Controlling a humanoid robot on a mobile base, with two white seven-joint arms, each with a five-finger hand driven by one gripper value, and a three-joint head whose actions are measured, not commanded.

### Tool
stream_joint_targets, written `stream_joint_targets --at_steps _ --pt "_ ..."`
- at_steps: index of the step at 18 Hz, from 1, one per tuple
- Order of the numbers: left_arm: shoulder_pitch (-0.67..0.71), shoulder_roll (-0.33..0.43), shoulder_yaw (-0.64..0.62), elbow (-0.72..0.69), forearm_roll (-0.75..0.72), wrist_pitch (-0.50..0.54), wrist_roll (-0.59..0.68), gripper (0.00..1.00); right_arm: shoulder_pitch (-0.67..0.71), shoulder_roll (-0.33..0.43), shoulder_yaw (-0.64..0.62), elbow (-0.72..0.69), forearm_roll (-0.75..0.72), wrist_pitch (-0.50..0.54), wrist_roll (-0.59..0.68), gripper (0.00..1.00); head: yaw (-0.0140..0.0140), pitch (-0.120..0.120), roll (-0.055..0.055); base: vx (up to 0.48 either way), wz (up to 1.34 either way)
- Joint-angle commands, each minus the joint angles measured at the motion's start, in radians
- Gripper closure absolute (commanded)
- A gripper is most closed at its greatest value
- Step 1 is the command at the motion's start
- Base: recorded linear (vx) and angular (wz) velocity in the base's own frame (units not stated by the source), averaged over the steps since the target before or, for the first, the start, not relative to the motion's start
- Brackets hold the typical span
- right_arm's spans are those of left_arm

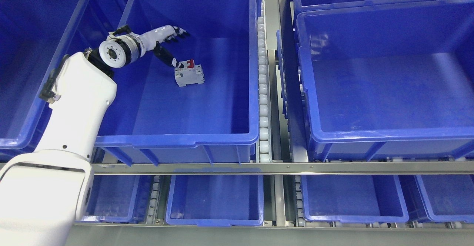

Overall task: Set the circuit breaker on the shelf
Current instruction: 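Open the left hand and release the circuit breaker in the bin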

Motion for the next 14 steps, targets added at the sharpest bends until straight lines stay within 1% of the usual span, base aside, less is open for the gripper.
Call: stream_joint_targets --at_steps 1,2,3,4,5,6,7,9,12,14 --pt "-0.009 -0.066 0.325 -0.068 0.018 0.005 0.244 0.02 0.000 -0.017 0.000 0.000 0.000 0.001 0.001 0.00 0.0000 0.000 0.000 0.000 0.00" --pt "-0.014 -0.121 0.429 -0.091 0.037 0.003 0.307 0.01 0.000 -0.017 0.000 0.000 0.000 0.001 0.001 0.00 0.0000 0.000 0.000 0.000 0.00" --pt "-0.008 -0.159 0.544 -0.126 0.076 -0.013 0.368 0.01 0.000 -0.017 0.000 0.000 0.000 0.001 0.001 0.00 0.0000 0.000 0.000 0.000 0.00" --pt "0.000 -0.159 0.635 -0.170 0.128 -0.024 0.428 0.01 0.000 -0.017 0.000 -0.001 0.000 0.001 0.001 0.00 0.0000 0.000 0.000 0.000 0.00" --pt "0.014 -0.159 0.665 -0.216 0.162 -0.030 0.473 0.01 0.000 -0.017 0.000 0.000 0.000 0.001 0.001 0.00 0.0000 0.000 0.000 0.000 0.00" --pt "0.049 -0.159 0.666 -0.297 0.192 -0.027 0.507 0.01 0.000 -0.017 0.000 0.000 0.000 0.001 0.001 0.00 0.0000 0.000 0.000 0.000 0.00" --pt "0.085 -0.159 0.663 -0.386 0.219 -0.014 0.518 0.01 0.000 -0.017 0.000 0.000 0.000 0.001 0.001 0.00 0.0000 0.000 0.000 -0.001 -0.02" --pt "0.147 -0.159 0.645 -0.517 0.249 0.040 0.518 0.01 0.000 -0.017 0.000 0.000 0.000 0.001 0.001 0.00 0.0000 0.000 0.000 0.000 -0.01" --pt "0.289 -0.159 0.515 -0.771 0.317 0.120 0.519 0.00 0.000 -0.017 0.000 0.000 0.000 0.001 0.001 0.00 0.0000 0.000 0.000 0.000 0.00" --pt "0.407 -0.159 0.447 -0.964 0.336 0.193 0.522 0.00 0.000 -0.017 0.000 0.000 0.000 0.001 0.001 0.00 0.0000 0.001 0.000 0.000 0.00"
